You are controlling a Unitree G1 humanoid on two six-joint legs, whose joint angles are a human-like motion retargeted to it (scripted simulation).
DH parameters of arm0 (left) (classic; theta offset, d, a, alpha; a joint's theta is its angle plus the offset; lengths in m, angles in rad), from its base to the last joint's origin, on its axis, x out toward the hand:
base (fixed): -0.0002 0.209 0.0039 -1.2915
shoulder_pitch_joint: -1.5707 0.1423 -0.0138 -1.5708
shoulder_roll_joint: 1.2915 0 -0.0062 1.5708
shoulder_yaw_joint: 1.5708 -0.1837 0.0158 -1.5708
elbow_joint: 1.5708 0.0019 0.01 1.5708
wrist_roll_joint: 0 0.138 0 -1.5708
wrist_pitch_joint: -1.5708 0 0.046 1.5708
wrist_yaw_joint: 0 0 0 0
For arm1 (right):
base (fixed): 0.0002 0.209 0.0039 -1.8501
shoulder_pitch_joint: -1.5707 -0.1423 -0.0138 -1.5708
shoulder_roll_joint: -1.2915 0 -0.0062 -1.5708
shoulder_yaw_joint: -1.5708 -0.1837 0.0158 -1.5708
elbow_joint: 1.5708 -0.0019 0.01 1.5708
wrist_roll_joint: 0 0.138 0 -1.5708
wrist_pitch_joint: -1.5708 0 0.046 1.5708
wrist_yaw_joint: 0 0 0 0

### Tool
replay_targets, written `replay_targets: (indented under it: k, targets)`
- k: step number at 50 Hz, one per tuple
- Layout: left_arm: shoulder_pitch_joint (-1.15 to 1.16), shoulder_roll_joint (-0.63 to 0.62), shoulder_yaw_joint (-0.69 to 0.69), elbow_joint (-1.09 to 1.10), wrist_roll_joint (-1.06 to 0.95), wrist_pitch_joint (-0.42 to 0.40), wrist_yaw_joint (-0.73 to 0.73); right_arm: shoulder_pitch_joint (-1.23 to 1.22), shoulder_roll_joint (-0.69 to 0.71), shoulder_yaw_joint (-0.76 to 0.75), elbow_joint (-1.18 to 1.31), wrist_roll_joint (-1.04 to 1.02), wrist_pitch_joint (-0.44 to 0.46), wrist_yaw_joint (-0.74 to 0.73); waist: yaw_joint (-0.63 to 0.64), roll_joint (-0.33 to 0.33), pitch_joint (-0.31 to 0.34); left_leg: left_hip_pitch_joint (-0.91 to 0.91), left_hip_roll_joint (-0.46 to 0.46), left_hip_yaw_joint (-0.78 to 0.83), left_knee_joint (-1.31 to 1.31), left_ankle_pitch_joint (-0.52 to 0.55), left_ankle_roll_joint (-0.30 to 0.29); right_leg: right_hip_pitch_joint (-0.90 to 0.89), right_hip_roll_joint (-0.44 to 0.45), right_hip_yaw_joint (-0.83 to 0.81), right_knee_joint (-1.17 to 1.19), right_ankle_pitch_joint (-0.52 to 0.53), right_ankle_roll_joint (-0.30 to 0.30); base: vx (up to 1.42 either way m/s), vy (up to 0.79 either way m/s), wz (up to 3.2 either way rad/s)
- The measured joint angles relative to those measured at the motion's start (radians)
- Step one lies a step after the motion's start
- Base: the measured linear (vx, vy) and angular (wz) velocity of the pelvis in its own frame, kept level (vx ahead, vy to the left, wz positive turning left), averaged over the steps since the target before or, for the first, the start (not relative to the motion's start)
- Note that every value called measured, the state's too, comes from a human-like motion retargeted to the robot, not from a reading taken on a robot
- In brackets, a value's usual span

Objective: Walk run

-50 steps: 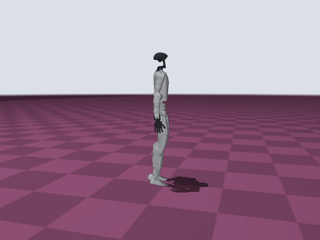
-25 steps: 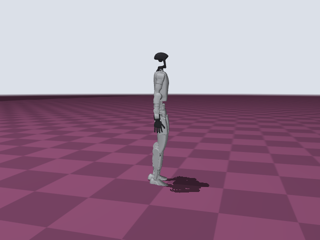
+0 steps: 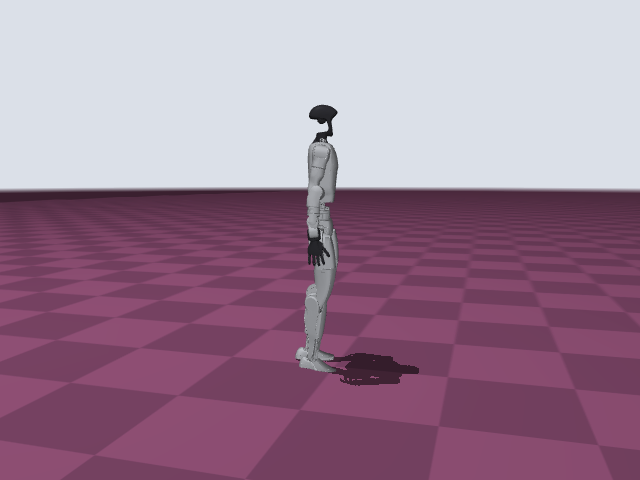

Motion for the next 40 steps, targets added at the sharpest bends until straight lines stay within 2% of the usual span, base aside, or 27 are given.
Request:
replay_targets:
  k: [40]
  targets:
    - [0.001, -0.002, -0.009, 0.001, 0.013, -0.002, -0.005, 0.0, -0.002, -0.002, 0.003, -0.004, -0.003, 0.003, 0.008, 0.004, -0.002, -0.002, 0.0, -0.006, -0.001, -0.005, -0.001, 0.001, -0.006, 0.002, 0.0, -0.005, 0.006, 0.0, 0.0, 0.0]
